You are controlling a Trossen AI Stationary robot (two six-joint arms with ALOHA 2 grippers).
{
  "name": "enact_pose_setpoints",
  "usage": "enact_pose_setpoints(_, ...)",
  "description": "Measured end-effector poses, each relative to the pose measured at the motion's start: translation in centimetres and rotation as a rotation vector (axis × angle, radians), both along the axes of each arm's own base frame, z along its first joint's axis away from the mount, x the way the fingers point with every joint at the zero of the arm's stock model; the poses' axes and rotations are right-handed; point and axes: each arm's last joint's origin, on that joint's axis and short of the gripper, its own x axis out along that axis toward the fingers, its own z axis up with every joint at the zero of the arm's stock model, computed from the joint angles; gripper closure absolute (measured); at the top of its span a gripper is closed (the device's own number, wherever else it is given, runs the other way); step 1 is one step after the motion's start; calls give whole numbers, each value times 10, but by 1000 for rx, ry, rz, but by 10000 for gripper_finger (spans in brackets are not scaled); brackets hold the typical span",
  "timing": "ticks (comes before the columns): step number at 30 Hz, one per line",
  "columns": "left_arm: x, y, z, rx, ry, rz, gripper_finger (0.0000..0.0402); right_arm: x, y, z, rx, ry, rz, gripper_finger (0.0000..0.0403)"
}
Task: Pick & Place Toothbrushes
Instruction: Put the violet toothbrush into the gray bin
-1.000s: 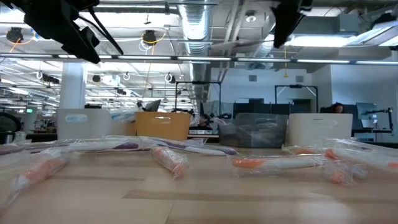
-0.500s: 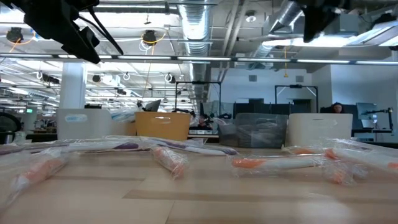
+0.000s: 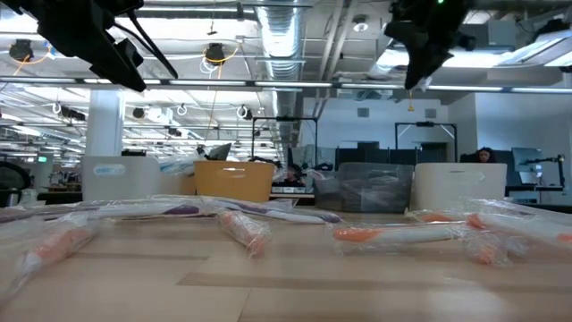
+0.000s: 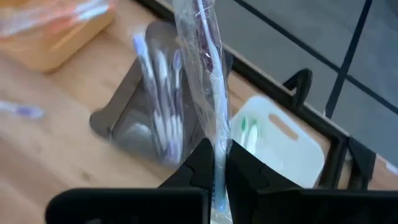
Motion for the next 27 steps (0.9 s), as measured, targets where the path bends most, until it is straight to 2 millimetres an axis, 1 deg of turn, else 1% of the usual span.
enact_pose_setpoints(4,0,0,0,-1,0,1,229,3,-18,2,-14,-20,-35,389)
enact_pose_setpoints(8,0,0,0,-1,0,1,229,4,-32,1,-13,-15,-81,389)
enact_pose_setpoints(13,0,0,0,1,1,2,229,22,-43,-10,23,2,-14,389)
enact_pose_setpoints(19,0,0,0,1,2,2,229,44,-62,-40,116,95,4,389)
enact_pose_setpoints(27,0,0,0,1,4,2,229,64,-81,-87,240,227,-2,389)
